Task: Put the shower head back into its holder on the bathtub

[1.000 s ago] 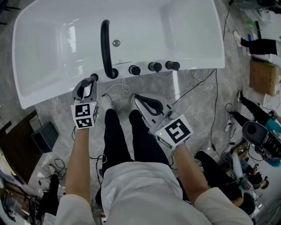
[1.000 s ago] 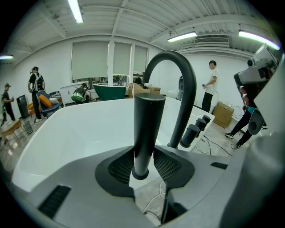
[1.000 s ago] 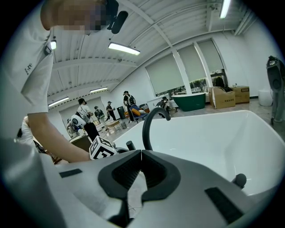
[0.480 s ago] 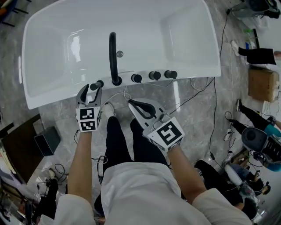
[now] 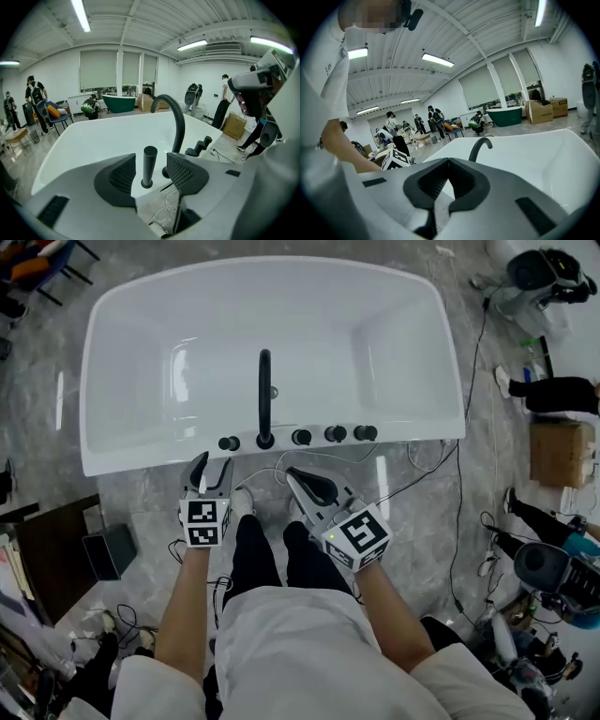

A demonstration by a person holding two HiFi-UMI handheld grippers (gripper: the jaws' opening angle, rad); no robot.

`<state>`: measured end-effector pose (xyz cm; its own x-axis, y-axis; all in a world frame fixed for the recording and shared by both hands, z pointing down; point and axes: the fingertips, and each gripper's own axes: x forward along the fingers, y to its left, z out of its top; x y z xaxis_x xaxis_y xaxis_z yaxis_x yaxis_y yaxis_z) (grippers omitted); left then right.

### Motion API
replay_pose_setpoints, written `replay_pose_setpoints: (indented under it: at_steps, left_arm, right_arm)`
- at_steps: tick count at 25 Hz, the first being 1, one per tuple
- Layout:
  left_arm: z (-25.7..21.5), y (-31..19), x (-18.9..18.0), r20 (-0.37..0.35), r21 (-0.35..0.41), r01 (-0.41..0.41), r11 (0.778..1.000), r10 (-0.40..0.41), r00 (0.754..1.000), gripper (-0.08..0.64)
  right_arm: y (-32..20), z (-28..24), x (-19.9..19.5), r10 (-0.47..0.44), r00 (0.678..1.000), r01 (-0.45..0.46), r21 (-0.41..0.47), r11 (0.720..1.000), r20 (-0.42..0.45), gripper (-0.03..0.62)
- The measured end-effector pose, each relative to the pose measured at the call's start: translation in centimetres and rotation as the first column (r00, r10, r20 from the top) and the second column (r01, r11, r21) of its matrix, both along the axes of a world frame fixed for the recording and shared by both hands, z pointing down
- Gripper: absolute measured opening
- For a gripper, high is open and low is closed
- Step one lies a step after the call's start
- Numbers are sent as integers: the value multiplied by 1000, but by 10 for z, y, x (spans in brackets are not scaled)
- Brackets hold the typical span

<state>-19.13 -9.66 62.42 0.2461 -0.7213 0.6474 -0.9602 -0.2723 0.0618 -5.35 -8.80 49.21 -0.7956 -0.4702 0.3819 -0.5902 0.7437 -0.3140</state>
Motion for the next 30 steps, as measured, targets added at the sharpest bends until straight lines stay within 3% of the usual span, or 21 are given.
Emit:
replay_pose_setpoints:
  at_steps: [10,21,30]
  left_arm:
    - [-70,8,2,12,77,7,997,-8,1000,127]
    - [-152,14,-7,-34,191,47,981,-41,999,17]
    - [-206,4,-5,-43,279,34,960,-24,999,11]
  right_arm:
    - [-3,-34,2,-35,999,35,54,998,4,17]
    - [14,-63,5,-41,999,39,71,997,28,17]
    - [0,-100,12,-38,997,28,155,987,60,17]
